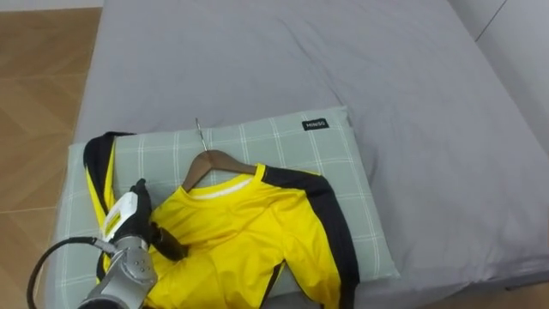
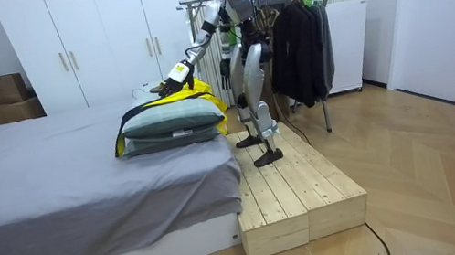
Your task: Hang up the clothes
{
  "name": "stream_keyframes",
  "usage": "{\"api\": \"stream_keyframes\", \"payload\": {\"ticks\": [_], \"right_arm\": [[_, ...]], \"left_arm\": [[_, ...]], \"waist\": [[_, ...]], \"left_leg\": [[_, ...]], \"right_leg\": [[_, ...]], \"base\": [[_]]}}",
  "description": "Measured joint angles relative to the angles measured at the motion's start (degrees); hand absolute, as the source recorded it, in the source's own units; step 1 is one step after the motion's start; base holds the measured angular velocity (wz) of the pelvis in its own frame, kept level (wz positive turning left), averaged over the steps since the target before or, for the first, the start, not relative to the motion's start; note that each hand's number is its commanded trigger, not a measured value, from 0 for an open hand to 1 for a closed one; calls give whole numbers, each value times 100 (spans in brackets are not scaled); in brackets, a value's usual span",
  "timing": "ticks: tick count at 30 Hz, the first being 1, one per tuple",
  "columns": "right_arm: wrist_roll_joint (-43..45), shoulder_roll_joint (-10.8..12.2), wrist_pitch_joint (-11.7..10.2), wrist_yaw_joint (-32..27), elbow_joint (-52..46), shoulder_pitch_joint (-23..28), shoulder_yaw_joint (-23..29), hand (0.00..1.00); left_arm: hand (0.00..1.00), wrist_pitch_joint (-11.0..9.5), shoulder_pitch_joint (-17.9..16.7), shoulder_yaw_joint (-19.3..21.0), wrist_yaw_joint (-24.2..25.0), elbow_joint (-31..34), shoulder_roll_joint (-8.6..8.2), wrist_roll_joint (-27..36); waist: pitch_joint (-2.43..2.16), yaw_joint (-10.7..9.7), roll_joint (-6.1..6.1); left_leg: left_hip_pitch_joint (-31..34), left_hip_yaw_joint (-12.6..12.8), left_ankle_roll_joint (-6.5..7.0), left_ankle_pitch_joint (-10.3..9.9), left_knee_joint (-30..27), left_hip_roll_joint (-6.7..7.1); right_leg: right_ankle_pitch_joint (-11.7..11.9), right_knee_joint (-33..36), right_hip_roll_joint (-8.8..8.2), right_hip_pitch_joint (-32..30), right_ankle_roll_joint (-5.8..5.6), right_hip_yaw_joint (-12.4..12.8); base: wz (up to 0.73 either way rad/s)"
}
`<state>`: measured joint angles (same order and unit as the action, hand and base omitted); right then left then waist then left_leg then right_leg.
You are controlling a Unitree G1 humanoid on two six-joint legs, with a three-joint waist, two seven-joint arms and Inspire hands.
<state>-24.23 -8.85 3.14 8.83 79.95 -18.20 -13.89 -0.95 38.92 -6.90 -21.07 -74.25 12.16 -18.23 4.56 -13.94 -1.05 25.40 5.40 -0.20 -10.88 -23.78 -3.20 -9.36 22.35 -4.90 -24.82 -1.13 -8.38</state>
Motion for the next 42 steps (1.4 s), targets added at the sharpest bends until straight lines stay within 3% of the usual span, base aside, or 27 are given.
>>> {"api": "stream_keyframes", "payload": {"ticks": [10, 25, 42], "right_arm": [[0, 0, -64, 14, -37, -29, 3, 0], [-5, -1, -62, 72, -1, 0, 3, 0], [60, -5, -63, 188, 27, 54, 71, 0]], "left_arm": [[100, -33, 16, -32, -86, 9, 58, -70], [100, 64, -9, -263, 170, 2, 49, -271], [100, 102, -33, -207, 281, -1, 56, -504]], "waist": [[2, 5, -5], [10, 1, -18], [2, 8, -28]], "left_leg": [[5, 8, 2, 2, -24, -1], [57, 54, 4, 1, -89, -19], [-60, 61, 3, 2, -43, -16]], "right_leg": [[-7, 45, -6, -24, 3, 8], [-6, 56, -9, -28, 4, -23], [-5, 28, -8, 83, 5, -27]], "base": [[0], [1], [0]]}}
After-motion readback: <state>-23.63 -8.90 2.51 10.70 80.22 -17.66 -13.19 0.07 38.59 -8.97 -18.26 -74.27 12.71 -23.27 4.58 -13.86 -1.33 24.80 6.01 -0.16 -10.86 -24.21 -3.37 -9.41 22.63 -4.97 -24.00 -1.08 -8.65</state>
